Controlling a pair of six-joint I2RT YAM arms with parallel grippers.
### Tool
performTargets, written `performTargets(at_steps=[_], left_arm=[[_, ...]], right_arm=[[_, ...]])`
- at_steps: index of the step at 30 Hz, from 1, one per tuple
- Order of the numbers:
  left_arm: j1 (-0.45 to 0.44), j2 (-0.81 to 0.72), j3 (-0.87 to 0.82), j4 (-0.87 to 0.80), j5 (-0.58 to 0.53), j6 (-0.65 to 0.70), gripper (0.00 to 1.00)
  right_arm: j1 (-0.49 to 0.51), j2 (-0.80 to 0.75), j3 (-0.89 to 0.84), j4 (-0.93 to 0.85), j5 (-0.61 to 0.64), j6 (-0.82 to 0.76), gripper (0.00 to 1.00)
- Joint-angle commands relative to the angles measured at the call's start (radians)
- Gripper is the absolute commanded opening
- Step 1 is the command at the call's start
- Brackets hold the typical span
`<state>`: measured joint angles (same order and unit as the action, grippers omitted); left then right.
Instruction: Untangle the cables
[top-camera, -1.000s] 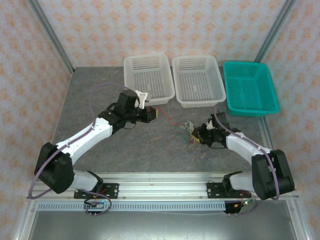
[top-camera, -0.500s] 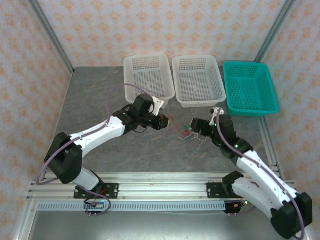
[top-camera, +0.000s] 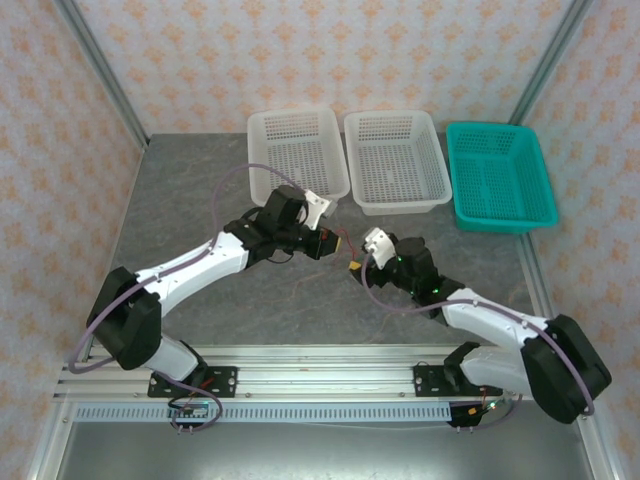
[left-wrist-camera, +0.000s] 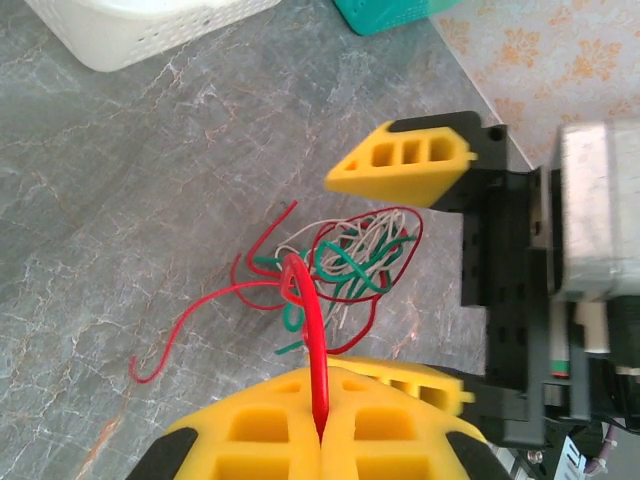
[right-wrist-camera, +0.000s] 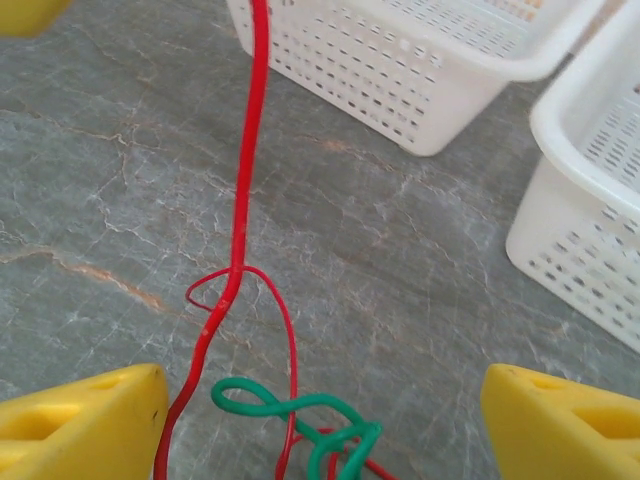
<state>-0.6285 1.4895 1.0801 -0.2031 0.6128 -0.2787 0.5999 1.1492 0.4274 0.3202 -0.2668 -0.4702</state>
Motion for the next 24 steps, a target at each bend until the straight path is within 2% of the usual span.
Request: performTargets(at_steps=[1,4,9,13,18,21,23,24], left_arm=[[-0.007,-0.047,0.009,-0.012,-0.002,0.030,0.00],[-0.007,-0.071,-0.012,0.013,0.030,0.029,0.00],[-0.006,-0.107,0.009,-0.028,0.033,0.051,0.00],[0.034,-0.196,0.011,-0.036,-0.018,0.030,0.00],[0.218,-0.308,0.044,-0.091,-0.117,-0.086,0.00],[0.346,-0.353,0.055,-0.085,-0.133,-0.170,0.00],[0.401,-0.370,0.055,-0.069,-0.135,-0.215,0.00],[0.420,-0.374,0.055,-0.066,-0.142,-0.229,0.00]], right_arm=[[0.006,0.063,0.038,0.111,-0.044,-0.069,0.82],[0.005,0.131,0.064,0.112,-0.044,-0.065,0.76],[0.005,0.221,0.101,0.163,0.027,0.040,0.55],[0.004,0.258,0.202,-0.026,0.124,0.236,0.32],[-0.002,0.260,0.208,-0.118,0.160,0.557,0.28],[-0.023,0.273,0.171,-0.140,0.172,0.731,0.24],[-0.043,0.292,0.154,-0.174,0.171,0.826,0.25],[-0.051,0.304,0.154,-0.208,0.175,0.864,0.29]])
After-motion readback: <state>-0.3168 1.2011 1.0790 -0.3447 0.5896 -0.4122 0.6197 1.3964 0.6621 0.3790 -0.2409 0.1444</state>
